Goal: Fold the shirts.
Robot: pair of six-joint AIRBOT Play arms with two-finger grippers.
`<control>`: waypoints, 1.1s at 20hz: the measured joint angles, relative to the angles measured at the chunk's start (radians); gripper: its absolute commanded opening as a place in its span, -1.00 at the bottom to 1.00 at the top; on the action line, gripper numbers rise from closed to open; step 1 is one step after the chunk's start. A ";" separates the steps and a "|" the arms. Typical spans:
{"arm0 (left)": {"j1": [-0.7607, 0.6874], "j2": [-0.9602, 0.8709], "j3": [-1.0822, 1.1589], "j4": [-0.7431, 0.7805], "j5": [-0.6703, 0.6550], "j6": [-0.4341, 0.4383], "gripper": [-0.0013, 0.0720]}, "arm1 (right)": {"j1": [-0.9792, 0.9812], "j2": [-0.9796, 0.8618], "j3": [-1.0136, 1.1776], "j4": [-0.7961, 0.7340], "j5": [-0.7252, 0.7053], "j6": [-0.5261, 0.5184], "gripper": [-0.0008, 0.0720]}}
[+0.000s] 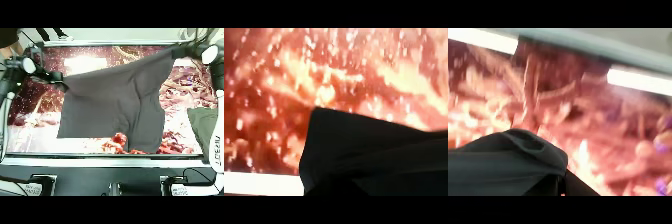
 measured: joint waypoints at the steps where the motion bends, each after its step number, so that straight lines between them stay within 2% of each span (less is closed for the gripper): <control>1: -0.001 -0.034 -0.002 -0.034 -0.006 -0.001 -0.88 | 0.000 -0.032 0.000 0.018 0.040 0.005 -0.90; 2: -0.005 -0.060 -0.002 -0.069 -0.008 -0.003 -0.54 | 0.000 -0.056 0.000 0.037 0.071 0.013 -0.83; 3: -0.008 -0.081 -0.002 -0.100 -0.011 -0.003 0.30 | 0.000 -0.077 0.000 0.059 0.100 0.021 -0.32; 4: -0.009 -0.099 0.000 -0.135 -0.024 -0.004 0.76 | 0.000 -0.088 0.000 0.080 0.121 0.028 0.38; 7: 0.023 -0.116 0.056 -0.187 -0.124 0.029 0.71 | -0.034 -0.076 0.032 0.144 0.211 0.016 0.42; 8: 0.051 -0.113 0.073 -0.197 -0.191 0.058 0.69 | -0.061 -0.060 0.046 0.150 0.264 -0.003 0.36; 10: 0.122 -0.081 0.059 -0.205 -0.325 0.099 0.69 | -0.139 -0.032 0.059 0.145 0.452 -0.041 0.23; 13: 0.230 0.025 -0.144 -0.215 -0.428 0.134 0.69 | -0.245 -0.006 -0.008 0.134 0.749 -0.120 0.23; 16: 0.318 0.151 -0.441 -0.269 -0.379 0.183 0.69 | -0.293 0.031 -0.160 0.170 0.897 -0.183 0.23; 19: 0.361 0.208 -0.647 -0.336 -0.297 0.235 0.69 | -0.309 0.059 -0.281 0.219 0.920 -0.216 0.23; 22: 0.365 0.222 -0.760 -0.370 -0.240 0.266 0.69 | -0.318 0.071 -0.332 0.241 0.924 -0.236 0.23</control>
